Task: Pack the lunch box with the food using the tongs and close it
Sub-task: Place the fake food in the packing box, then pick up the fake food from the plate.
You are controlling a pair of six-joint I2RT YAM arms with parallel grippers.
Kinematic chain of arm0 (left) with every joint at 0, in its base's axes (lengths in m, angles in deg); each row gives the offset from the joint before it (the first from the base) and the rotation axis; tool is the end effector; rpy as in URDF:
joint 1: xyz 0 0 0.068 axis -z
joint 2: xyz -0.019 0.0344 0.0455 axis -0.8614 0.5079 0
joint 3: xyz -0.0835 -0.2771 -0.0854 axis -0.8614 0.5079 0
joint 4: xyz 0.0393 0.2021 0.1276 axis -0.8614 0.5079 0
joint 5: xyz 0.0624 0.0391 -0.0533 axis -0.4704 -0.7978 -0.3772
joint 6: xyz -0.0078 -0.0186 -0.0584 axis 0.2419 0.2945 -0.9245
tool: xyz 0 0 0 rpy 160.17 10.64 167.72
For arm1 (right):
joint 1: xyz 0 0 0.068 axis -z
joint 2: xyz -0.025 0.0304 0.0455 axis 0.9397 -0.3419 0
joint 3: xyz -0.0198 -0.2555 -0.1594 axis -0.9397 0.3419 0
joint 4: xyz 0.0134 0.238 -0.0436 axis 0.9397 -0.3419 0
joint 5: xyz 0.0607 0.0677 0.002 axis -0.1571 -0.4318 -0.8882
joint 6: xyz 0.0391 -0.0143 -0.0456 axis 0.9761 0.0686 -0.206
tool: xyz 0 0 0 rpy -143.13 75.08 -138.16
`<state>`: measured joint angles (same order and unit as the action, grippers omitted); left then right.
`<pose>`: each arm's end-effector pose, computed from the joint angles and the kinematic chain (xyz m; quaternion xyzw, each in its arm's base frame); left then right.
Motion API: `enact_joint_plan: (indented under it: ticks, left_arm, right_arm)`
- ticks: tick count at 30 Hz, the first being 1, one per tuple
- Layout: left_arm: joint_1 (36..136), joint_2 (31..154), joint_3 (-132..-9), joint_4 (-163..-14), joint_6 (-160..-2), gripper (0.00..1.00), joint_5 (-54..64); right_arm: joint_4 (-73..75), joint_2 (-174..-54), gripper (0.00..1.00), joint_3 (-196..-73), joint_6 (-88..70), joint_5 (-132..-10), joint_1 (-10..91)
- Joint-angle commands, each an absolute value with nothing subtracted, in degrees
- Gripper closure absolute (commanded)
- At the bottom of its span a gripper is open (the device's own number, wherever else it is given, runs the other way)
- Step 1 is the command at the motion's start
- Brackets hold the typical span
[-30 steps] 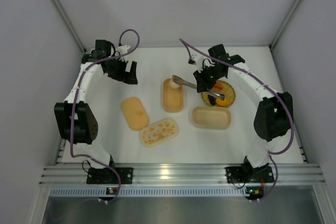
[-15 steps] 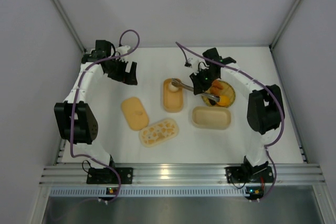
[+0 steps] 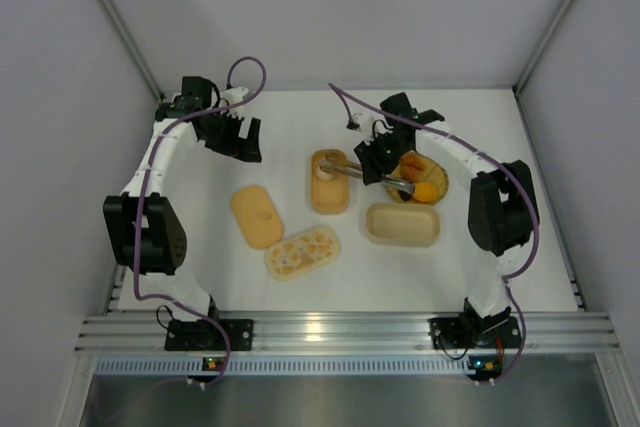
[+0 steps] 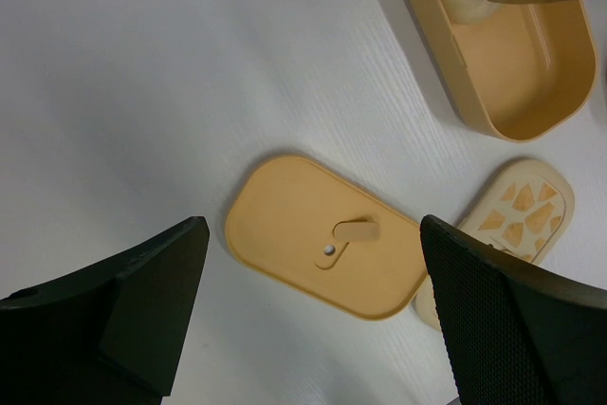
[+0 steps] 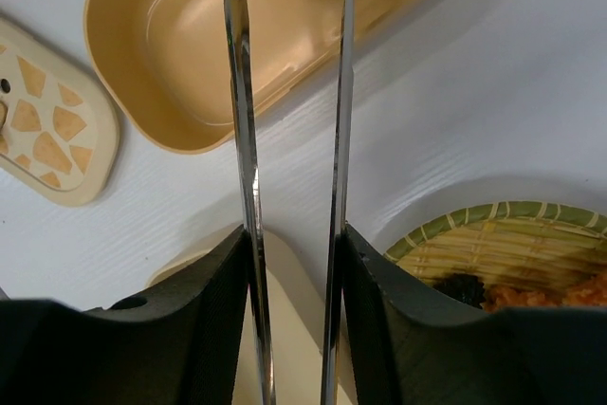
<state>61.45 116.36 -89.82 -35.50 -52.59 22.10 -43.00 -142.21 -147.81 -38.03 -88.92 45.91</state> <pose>0.3579 -0.0325 0.3313 0.2103 0.9177 -0.1772 0.2866 0.3554 0.1810 0.2647 -0.4193 0.8557 0.2192 0.2097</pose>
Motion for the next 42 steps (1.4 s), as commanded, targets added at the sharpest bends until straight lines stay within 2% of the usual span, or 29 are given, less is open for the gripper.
enact_joint_plan:
  ticks: [1, 5, 11, 28, 36, 42]
  left_arm:
    - [61.32, 115.77, -92.40, -36.01, -52.71, 0.02, 23.08]
    - [61.32, 115.86, -92.49, -36.01, -52.62, 0.02, 23.70]
    - [61.32, 115.51, -91.70, -35.75, -51.22, 0.02, 24.67]
    - [61.32, 117.53, -93.72, -34.43, -50.34, 0.02, 27.21]
    - [61.32, 118.06, -94.16, -34.26, -51.04, 0.02, 28.36]
    - [61.32, 118.58, -94.86, -34.26, -51.65, 0.02, 28.62]
  right_arm:
    - [-41.58, -140.52, 0.59, -152.40, -37.26, -90.16, 45.05]
    - [-42.46, -137.35, 0.59, -152.40, -36.65, -90.34, 45.92]
    - [-47.46, -129.53, 0.59, -150.91, -38.92, -90.78, 52.42]
    - [-60.65, -109.41, 0.60, -131.31, -51.23, -87.88, 75.01]
    - [-65.66, -108.34, 0.60, -131.31, -54.93, -90.78, 85.64]
    - [-67.42, -112.29, 0.64, -131.05, -55.72, -93.68, 86.88]
